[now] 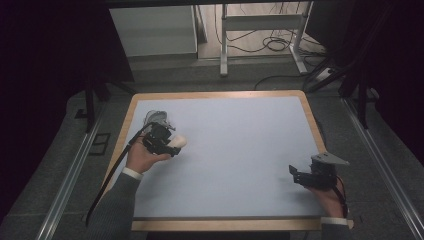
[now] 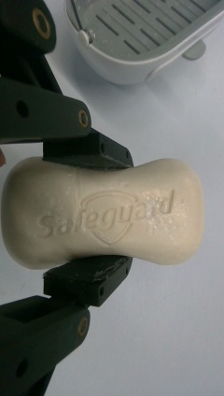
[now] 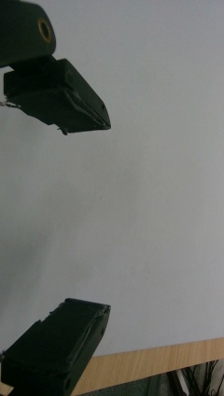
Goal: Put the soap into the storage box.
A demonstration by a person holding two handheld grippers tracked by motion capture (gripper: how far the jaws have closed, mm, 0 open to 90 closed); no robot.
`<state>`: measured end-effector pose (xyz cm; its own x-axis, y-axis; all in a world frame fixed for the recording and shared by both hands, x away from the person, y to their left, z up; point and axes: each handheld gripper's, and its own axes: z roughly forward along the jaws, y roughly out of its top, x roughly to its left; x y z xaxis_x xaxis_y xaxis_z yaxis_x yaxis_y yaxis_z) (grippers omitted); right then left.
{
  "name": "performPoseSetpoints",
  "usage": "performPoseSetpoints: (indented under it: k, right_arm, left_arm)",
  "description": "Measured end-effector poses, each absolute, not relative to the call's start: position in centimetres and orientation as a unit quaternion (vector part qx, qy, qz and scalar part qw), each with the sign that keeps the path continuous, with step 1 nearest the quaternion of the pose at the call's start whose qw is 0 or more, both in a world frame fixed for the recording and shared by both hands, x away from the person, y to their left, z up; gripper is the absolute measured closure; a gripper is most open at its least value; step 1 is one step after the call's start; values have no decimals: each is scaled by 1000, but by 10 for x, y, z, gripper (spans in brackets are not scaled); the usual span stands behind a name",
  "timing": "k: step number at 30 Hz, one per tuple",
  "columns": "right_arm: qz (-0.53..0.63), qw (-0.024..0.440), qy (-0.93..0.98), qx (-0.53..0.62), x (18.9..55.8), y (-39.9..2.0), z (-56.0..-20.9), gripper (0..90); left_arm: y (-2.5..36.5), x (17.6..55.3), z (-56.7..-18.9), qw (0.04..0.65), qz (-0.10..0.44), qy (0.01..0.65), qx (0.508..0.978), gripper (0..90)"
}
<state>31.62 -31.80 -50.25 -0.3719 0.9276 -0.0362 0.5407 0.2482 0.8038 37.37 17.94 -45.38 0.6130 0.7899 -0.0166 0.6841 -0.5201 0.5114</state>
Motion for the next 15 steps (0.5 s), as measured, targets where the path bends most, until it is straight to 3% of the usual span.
performPoseSetpoints:
  k: [15]
  right_arm:
    - [363, 266, 744, 493, 316, -319, -503, 100]
  left_arm:
    - [191, 383, -442, 244, 121, 437, 857, 494]
